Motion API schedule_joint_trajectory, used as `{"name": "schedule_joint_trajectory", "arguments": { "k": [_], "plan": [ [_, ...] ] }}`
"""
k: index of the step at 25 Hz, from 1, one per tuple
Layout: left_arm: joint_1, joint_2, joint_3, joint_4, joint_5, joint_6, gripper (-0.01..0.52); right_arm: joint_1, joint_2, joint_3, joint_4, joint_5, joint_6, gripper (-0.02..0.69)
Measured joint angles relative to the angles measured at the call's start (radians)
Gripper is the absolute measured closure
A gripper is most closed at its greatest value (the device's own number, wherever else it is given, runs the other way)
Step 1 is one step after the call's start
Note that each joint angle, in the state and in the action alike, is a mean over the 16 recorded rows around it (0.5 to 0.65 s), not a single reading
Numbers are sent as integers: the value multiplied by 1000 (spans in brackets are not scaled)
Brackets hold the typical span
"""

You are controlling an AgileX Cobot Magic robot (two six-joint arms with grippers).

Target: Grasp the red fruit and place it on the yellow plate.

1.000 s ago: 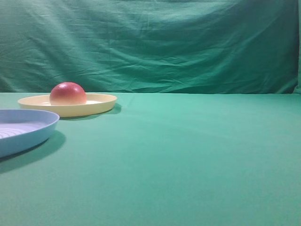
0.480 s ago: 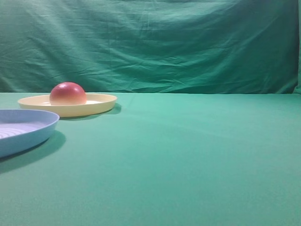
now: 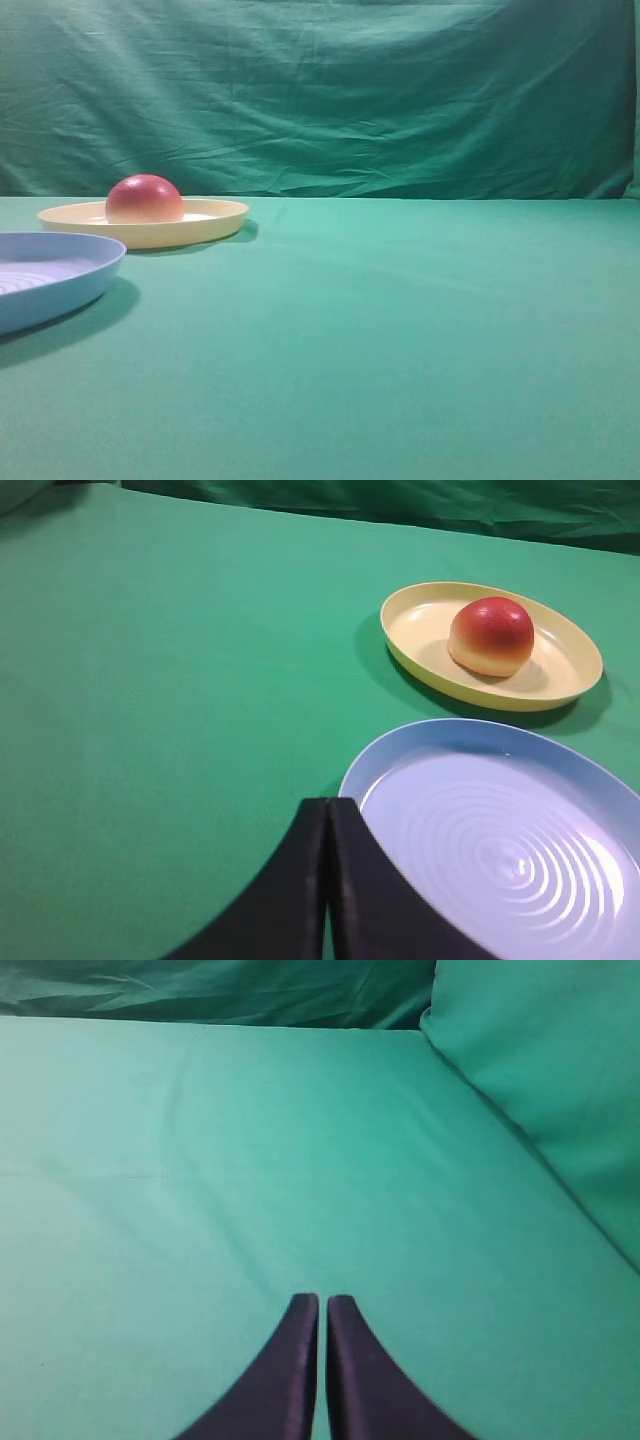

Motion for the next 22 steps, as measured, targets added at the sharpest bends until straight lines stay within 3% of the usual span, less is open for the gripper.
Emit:
{"name": "schedule_joint_trajectory", "arguments": {
  "k": [22],
  "plan": [
    [0,0,0,0,0,0,514,0,0,0,0,0,-1,665]
  ]
}}
